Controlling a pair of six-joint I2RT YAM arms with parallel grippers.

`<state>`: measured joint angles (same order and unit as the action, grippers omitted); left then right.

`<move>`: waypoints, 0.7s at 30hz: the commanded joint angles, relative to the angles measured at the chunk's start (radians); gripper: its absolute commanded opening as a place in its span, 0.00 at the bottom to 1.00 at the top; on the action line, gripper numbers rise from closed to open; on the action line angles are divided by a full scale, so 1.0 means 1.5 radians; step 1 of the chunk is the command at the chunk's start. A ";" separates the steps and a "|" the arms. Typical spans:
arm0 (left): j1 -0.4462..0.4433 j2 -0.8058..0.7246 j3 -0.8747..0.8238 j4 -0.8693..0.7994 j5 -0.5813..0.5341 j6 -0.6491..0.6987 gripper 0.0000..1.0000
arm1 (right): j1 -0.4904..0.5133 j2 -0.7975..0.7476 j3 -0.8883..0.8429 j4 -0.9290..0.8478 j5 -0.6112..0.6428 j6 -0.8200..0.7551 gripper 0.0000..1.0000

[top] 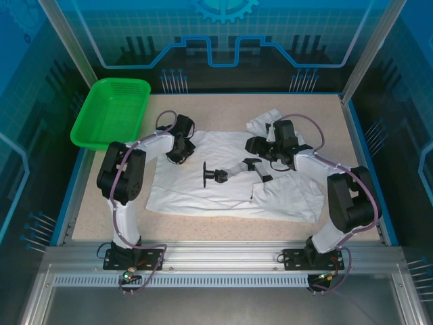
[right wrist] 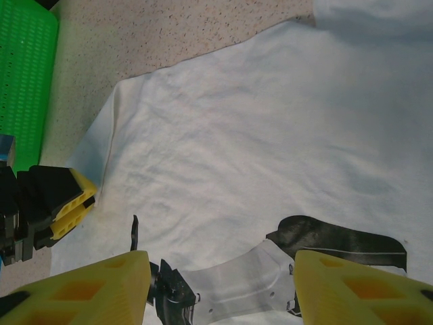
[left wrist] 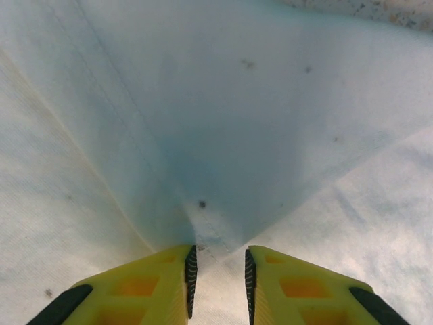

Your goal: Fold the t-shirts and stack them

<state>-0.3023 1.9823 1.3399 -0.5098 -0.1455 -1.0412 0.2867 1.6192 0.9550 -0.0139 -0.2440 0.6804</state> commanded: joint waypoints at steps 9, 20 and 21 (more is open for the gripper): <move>-0.004 0.021 0.024 -0.025 -0.011 0.034 0.18 | -0.008 0.011 -0.001 0.001 -0.005 0.004 0.58; -0.005 0.021 0.026 -0.025 -0.010 0.039 0.00 | -0.008 0.012 -0.001 -0.001 -0.003 0.005 0.58; -0.005 0.021 0.027 -0.026 -0.010 0.040 0.00 | -0.008 0.011 -0.001 -0.001 -0.004 0.005 0.58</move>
<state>-0.3023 1.9968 1.3537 -0.5186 -0.1459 -0.9916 0.2867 1.6238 0.9550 -0.0139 -0.2440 0.6804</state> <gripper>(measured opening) 0.056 0.578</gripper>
